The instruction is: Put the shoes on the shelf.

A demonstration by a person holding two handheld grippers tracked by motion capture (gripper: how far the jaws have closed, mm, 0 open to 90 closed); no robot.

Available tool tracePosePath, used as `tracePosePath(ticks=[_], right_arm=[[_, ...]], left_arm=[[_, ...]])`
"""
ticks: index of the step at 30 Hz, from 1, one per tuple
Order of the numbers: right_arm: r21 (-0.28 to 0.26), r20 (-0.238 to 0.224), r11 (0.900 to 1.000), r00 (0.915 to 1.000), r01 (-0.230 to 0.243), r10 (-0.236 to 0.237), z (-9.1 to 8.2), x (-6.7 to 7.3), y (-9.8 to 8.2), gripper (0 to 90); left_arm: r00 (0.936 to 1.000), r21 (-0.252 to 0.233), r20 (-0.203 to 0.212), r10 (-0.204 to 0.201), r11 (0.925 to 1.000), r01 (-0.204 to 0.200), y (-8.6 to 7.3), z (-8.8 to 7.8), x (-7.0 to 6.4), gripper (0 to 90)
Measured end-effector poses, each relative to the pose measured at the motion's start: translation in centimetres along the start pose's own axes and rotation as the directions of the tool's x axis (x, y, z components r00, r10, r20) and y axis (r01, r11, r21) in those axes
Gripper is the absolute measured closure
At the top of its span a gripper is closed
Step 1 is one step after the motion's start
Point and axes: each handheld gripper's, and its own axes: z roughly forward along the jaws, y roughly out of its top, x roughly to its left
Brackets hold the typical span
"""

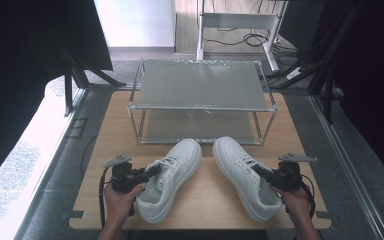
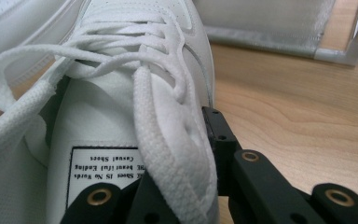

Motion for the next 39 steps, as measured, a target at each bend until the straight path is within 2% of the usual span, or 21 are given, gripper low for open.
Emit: tracePosePath(ticks=[7,12,15,27,32,39], right_arm=[[-0.092,-0.076,0.993,0.9948,-0.075,0.068,-1.1,-0.3,0.0,86.0],[-0.128,-0.109,0.987,0.9901,-0.102,0.088,-1.6,-0.5,0.0,86.0],[-0.131,-0.105,0.986,0.9904,-0.103,0.090,-1.8,-0.5,0.0,86.0],[-0.144,-0.098,0.985,0.9914,-0.100,0.086,-1.9,0.0,0.2,86.1],[-0.169,-0.103,0.980,0.9905,-0.107,0.091,-2.1,0.5,0.5,86.1],[-0.218,-0.124,0.970,0.9892,-0.104,0.078,-3.2,1.3,1.6,86.1]], left_arm=[[0.9982,-0.080,0.053,-0.029,0.9963,0.033,0.5,-1.7,-0.2,79.0],[0.9954,-0.108,0.081,-0.051,0.9923,0.060,0.6,-2.1,-0.2,79.0],[0.9948,-0.117,0.081,-0.061,0.9907,0.071,0.5,-2.1,-0.3,79.0],[0.9968,-0.112,0.071,-0.037,0.9927,0.045,0.4,-1.7,-0.7,79.1],[0.9976,-0.131,0.062,-0.032,0.9906,0.040,1.1,-2.3,-1.0,79.2],[0.9963,-0.173,0.077,-0.039,0.9836,0.052,2.4,-2.8,-1.3,79.5]])
